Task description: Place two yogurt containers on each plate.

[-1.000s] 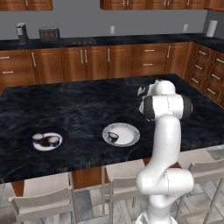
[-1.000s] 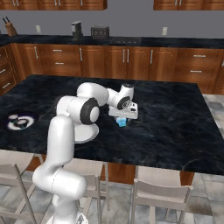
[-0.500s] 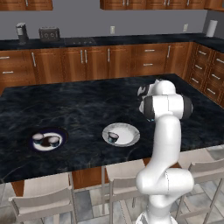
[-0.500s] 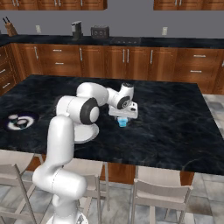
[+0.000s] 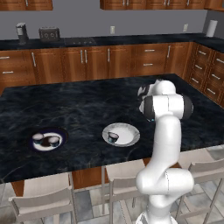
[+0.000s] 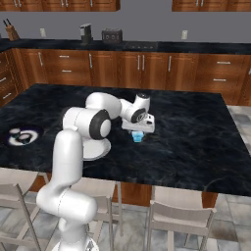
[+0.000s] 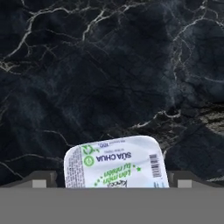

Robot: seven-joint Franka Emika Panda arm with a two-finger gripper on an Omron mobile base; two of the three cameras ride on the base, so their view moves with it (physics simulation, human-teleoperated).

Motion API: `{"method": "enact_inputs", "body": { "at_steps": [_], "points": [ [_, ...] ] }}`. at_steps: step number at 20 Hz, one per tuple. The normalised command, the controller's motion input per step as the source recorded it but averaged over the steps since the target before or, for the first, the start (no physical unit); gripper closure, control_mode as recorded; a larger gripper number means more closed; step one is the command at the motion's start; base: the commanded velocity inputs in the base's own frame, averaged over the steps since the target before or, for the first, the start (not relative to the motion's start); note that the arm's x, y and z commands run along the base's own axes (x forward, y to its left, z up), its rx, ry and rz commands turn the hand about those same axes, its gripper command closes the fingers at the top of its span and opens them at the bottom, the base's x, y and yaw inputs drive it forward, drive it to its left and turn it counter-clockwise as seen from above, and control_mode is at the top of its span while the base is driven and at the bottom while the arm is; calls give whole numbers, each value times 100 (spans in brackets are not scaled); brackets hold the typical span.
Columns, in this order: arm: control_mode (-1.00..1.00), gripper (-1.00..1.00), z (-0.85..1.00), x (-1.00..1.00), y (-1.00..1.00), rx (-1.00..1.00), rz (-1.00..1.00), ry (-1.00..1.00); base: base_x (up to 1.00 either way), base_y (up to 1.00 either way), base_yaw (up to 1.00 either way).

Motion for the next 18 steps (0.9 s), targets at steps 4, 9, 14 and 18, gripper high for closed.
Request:
{"method": "enact_inputs", "body": {
  "at_steps": [4,9,14,18],
  "points": [
    [-100,-100,-20,0,0,0,0,0,0,0,0],
    [-100,-100,-18,0,0,0,0,0,0,0,0],
    [-100,100,0,-2,0,0,0,0,0,0,0],
    [-100,100,3,-30,0,0,0,-2,0,0,0]
  ]
}}
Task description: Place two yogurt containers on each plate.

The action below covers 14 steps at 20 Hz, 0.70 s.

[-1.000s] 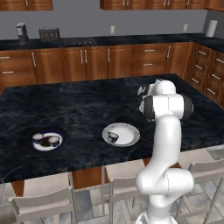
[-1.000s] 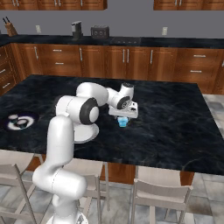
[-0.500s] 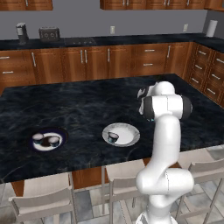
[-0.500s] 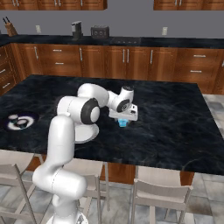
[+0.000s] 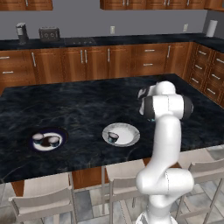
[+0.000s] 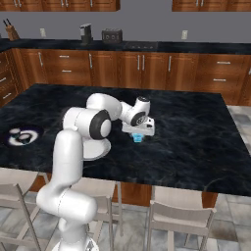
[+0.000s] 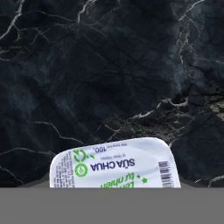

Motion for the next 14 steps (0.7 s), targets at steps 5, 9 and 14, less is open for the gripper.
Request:
{"method": "enact_inputs", "body": {
  "at_steps": [5,9,14],
  "points": [
    [-100,100,24,-54,3,0,5,-1,0,0,0],
    [-100,100,45,-34,30,0,8,1,0,0,0],
    [-100,100,29,-68,64,0,5,0,0,0,0]
  ]
}}
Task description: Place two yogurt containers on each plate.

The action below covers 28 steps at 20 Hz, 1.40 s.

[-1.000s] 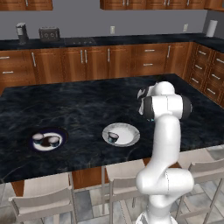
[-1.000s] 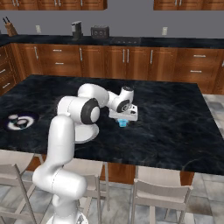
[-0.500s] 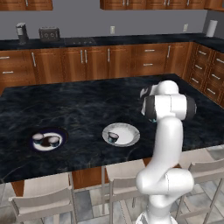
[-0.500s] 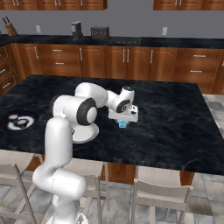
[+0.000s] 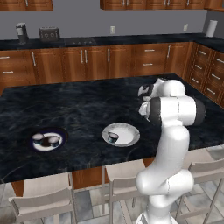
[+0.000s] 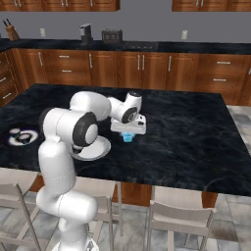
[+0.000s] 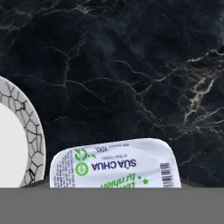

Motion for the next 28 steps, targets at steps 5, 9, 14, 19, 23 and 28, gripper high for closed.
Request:
{"method": "enact_inputs", "body": {
  "at_steps": [5,9,14,19,23,28],
  "points": [
    [-100,100,0,-80,84,-2,5,0,0,0,0],
    [-100,100,0,-40,54,-1,6,0,0,0,0],
    [-100,100,0,1,33,0,4,0,0,0,0],
    [-100,100,0,23,40,0,1,0,0,0,0],
    [-100,100,-8,23,40,0,0,0,0,0,0],
    [-100,100,-26,4,13,0,2,0,0,0,0]
  ]
}}
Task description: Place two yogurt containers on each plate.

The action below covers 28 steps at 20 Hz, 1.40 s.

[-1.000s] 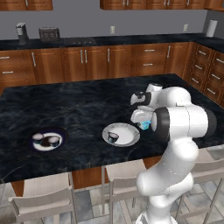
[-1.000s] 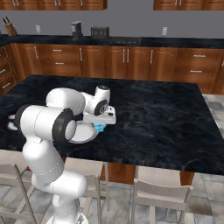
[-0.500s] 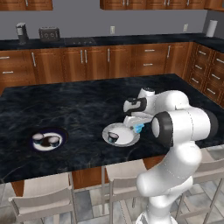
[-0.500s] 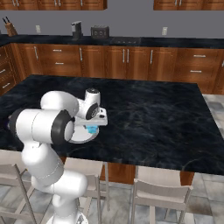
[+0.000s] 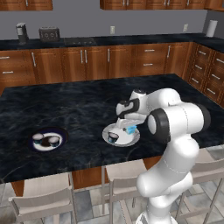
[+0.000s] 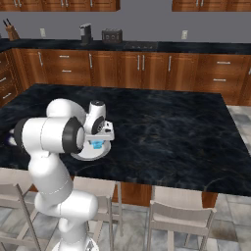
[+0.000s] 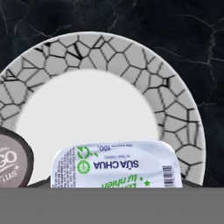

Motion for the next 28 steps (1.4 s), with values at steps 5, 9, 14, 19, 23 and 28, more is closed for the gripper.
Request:
{"method": "enact_inputs", "body": {
  "at_steps": [5,9,14,19,23,28],
  "points": [
    [-100,100,-24,0,0,0,1,0,0,0,0],
    [-100,-100,-15,0,4,0,0,0,0,0,0],
    [-100,-100,0,0,0,0,0,0,0,0,0],
    [-100,-100,0,0,1,0,0,0,0,0,0],
    [-100,-100,38,-7,0,0,0,-3,0,0,0],
    [-100,-100,71,-29,0,0,-1,-4,0,0,0]
  ]
}}
